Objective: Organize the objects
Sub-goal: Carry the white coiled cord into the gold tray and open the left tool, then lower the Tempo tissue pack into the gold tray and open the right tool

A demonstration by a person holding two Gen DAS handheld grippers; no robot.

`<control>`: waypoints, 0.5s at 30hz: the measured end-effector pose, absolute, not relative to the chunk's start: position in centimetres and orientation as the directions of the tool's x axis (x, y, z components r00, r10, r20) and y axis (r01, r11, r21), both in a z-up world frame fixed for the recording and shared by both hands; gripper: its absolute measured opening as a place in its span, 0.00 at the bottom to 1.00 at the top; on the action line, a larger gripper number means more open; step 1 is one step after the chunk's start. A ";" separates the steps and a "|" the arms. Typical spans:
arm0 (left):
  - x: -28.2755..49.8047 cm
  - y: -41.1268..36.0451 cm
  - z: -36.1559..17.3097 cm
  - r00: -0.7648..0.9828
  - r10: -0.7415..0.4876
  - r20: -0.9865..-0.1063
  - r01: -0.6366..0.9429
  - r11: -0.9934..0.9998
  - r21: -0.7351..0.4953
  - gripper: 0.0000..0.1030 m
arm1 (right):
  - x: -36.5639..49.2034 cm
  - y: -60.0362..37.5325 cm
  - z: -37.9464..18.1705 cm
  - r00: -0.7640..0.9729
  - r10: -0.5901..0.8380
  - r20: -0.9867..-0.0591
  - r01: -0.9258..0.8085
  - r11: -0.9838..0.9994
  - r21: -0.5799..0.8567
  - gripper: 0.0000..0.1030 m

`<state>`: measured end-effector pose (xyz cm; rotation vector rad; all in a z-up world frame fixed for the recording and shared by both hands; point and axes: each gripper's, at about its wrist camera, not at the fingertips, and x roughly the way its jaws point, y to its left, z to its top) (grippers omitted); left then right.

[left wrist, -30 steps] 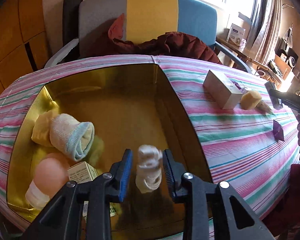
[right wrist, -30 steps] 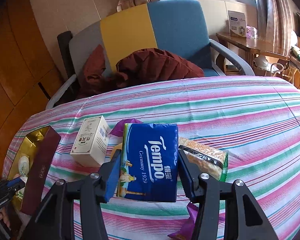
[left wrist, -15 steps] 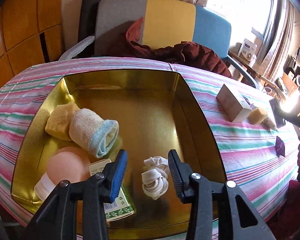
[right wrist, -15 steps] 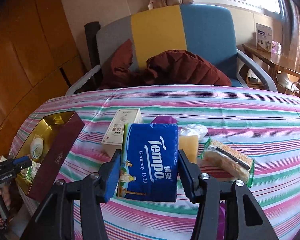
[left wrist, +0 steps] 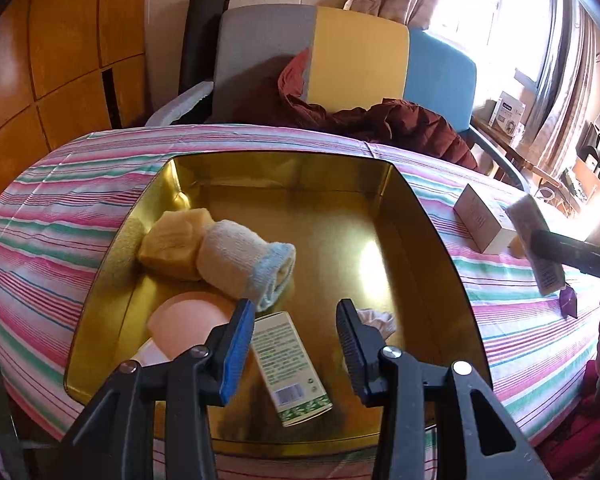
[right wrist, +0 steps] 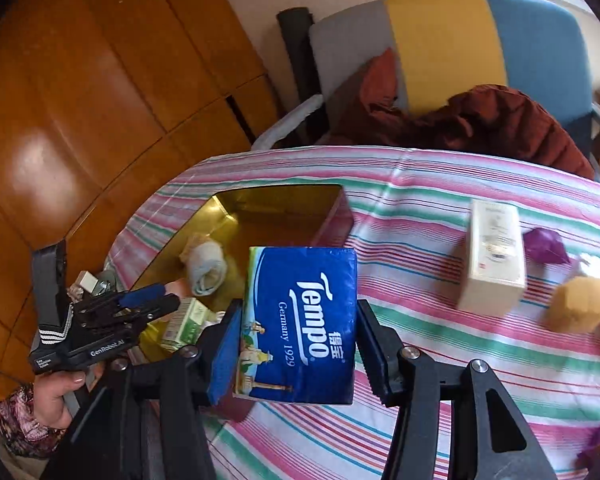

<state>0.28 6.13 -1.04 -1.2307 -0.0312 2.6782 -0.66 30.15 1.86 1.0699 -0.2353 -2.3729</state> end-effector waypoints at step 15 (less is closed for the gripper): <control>0.2 3.6 -0.8 -0.646 0.169 -0.744 -0.121 -0.986 -0.118 0.41 | -6.2 18.3 -1.0 -0.518 -0.366 -0.773 0.435 -0.891 0.130 0.55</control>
